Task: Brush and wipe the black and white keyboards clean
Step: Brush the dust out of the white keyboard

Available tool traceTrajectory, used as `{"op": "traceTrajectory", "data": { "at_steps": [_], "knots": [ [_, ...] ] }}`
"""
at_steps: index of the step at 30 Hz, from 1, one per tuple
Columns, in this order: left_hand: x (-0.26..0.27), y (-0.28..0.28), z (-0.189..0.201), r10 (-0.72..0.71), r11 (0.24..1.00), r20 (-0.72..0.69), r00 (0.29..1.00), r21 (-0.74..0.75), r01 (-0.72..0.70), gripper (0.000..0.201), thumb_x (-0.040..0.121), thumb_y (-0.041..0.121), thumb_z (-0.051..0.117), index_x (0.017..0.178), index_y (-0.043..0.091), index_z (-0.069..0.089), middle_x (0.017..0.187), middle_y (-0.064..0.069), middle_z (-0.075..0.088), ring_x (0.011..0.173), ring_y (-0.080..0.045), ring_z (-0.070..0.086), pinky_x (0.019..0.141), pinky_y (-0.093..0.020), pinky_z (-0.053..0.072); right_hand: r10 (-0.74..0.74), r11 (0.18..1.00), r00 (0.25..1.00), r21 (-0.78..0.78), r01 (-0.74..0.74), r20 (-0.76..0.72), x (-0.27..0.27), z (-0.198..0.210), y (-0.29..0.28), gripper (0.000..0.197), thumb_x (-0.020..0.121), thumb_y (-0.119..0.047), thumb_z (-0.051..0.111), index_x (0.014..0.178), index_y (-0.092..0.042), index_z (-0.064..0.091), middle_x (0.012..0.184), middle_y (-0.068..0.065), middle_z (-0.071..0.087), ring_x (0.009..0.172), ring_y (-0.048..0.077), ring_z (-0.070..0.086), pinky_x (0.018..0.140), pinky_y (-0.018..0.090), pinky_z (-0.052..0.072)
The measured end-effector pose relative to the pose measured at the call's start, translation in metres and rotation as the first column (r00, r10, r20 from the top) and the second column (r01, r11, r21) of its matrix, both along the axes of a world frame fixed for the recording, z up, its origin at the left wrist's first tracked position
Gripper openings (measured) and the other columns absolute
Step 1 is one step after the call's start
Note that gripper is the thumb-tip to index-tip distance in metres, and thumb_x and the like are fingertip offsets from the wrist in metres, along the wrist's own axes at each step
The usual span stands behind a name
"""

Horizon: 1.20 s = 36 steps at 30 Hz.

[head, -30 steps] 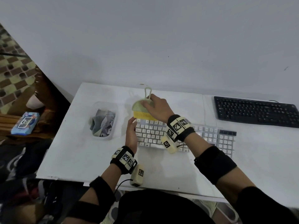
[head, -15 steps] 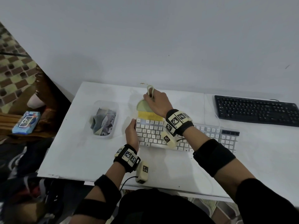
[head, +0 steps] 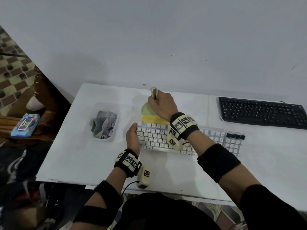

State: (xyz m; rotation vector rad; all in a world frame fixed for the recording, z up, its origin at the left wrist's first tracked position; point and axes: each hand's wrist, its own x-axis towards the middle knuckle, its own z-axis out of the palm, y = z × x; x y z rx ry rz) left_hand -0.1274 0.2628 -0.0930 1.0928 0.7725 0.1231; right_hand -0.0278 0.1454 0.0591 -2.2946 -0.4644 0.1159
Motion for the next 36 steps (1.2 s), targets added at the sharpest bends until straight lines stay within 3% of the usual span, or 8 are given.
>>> {"op": "traceTrajectory", "data": {
  "at_steps": [3, 5, 10, 15, 20, 26, 31, 36],
  "knots": [
    [0.002, 0.0, -0.007, 0.019, 1.0, -0.028, 0.999, 0.006, -0.019, 0.08, 0.086, 0.058, 0.057, 0.142, 0.0, 0.048, 0.148, -0.025, 0.051, 0.139, -0.045, 0.047, 0.118, -0.064, 0.033, -0.049, 0.998, 0.999, -0.04, 0.049, -0.002, 0.007, 0.002, -0.016, 0.034, 0.094, -0.027, 0.055, 0.067, -0.017, 0.037, 0.057, 0.001, 0.046, 0.056, 0.02, 0.043, 0.054, 0.032, 0.029],
    [0.006, 0.002, -0.032, 0.007, 1.0, -0.015, 1.0, -0.003, -0.007, 0.082, 0.083, 0.064, 0.059, 0.141, 0.006, 0.055, 0.146, -0.018, 0.057, 0.137, -0.038, 0.053, 0.118, -0.061, 0.037, -0.091, 0.996, 0.996, 0.018, 0.091, -0.025, 0.008, 0.003, -0.015, 0.036, 0.094, -0.026, 0.055, 0.065, -0.018, 0.035, 0.056, 0.0, 0.042, 0.055, 0.018, 0.039, 0.054, 0.032, 0.028],
    [0.001, 0.0, -0.017, -0.016, 1.0, -0.047, 0.999, -0.005, 0.016, 0.097, 0.07, 0.09, 0.064, 0.139, 0.021, 0.064, 0.141, -0.004, 0.065, 0.134, -0.026, 0.058, 0.116, -0.053, 0.041, -0.023, 0.997, 0.999, 0.068, 0.025, -0.029, 0.001, 0.003, 0.004, 0.033, 0.098, -0.028, 0.054, 0.071, -0.019, 0.039, 0.059, -0.002, 0.046, 0.056, 0.016, 0.044, 0.052, 0.025, 0.03],
    [-0.006, -0.005, 0.032, -0.027, 0.999, 0.006, 1.0, 0.02, 0.027, 0.071, 0.088, 0.074, 0.061, 0.124, 0.014, 0.071, 0.115, -0.007, 0.077, 0.108, -0.025, 0.073, 0.098, -0.044, 0.057, -0.067, 0.991, 0.995, -0.109, 0.075, 0.073, 0.005, 0.003, -0.014, 0.029, 0.094, -0.028, 0.053, 0.072, -0.016, 0.04, 0.057, 0.001, 0.045, 0.057, 0.023, 0.043, 0.053, 0.032, 0.027],
    [-0.004, -0.006, 0.032, -0.012, 1.0, -0.048, 0.999, 0.005, 0.012, 0.076, 0.075, 0.082, 0.068, 0.128, 0.027, 0.07, 0.129, -0.001, 0.072, 0.121, -0.022, 0.066, 0.108, -0.047, 0.049, -0.051, 0.997, 0.999, 0.054, 0.052, -0.01, -0.003, 0.005, -0.01, 0.032, 0.099, -0.028, 0.053, 0.072, -0.017, 0.04, 0.059, -0.001, 0.046, 0.056, 0.015, 0.044, 0.052, 0.024, 0.03],
    [0.0, -0.002, 0.032, -0.024, 0.999, -0.084, 0.996, -0.032, 0.022, 0.065, 0.084, 0.066, 0.067, 0.123, 0.013, 0.071, 0.11, -0.01, 0.078, 0.102, -0.029, 0.074, 0.092, -0.045, 0.059, -0.077, 0.981, 0.995, -0.174, 0.086, 0.058, 0.004, 0.007, -0.043, 0.027, 0.096, -0.027, 0.052, 0.075, -0.013, 0.042, 0.059, 0.001, 0.047, 0.055, 0.02, 0.044, 0.05, 0.031, 0.027],
    [0.0, -0.005, 0.03, -0.028, 0.999, -0.075, 0.997, -0.024, 0.027, 0.06, 0.088, 0.065, 0.065, 0.108, 0.009, 0.072, 0.105, -0.018, 0.077, 0.097, -0.035, 0.075, 0.086, -0.049, 0.062, -0.166, 0.986, 0.986, 0.007, 0.166, -0.004, 0.002, 0.011, -0.059, 0.035, 0.095, -0.025, 0.054, 0.067, -0.017, 0.036, 0.057, 0.0, 0.042, 0.054, 0.018, 0.039, 0.051, 0.029, 0.028],
    [0.003, -0.004, 0.034, -0.033, 0.999, -0.114, 0.993, -0.038, 0.028, 0.045, 0.089, 0.056, 0.071, 0.102, 0.013, 0.071, 0.101, -0.018, 0.077, 0.091, -0.036, 0.075, 0.077, -0.047, 0.062, -0.198, 0.977, 0.98, -0.079, 0.2, 0.035, 0.002, 0.005, -0.081, 0.029, 0.094, -0.025, 0.055, 0.072, -0.012, 0.042, 0.055, 0.001, 0.044, 0.052, 0.017, 0.041, 0.051, 0.031, 0.028]
  ]
}}
